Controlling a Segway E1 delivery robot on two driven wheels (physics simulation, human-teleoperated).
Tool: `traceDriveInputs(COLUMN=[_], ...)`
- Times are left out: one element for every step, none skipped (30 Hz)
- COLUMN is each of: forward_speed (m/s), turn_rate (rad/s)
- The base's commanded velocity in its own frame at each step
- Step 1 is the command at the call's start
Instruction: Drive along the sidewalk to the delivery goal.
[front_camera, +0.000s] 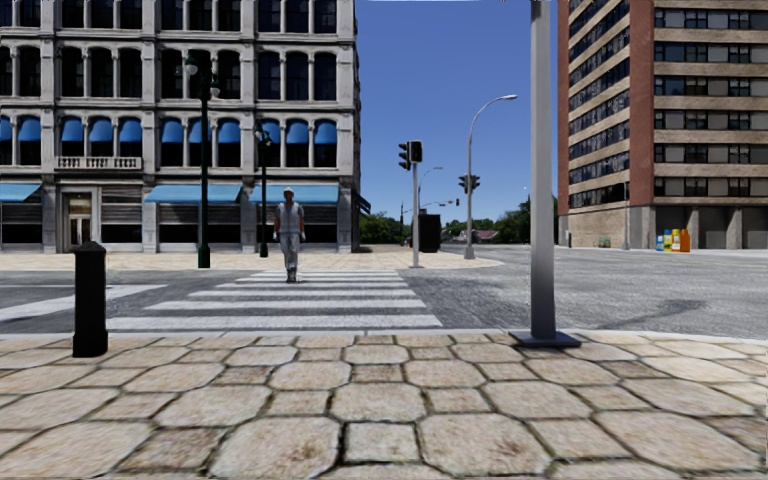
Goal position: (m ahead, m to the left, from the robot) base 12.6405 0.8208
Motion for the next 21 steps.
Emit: traceDriveInputs(forward_speed=[2.0, 2.0, 2.0, 2.0, 2.0, 2.0, 2.0, 2.0, 2.0, 2.0, 2.0, 2.0, 2.0, 2.0, 2.0, 2.0, 2.0, 2.0, 2.0, 2.0, 2.0], turn_rate=[0.0, 0.0, 0.0, 0.0, 0.0, 0.0, 0.0, 0.0, 0.0, 0.0, 0.0, 0.0, 0.0, 0.0, 0.0, 0.0, 0.03, 0.5, 0.56, 0.57, 0.57])
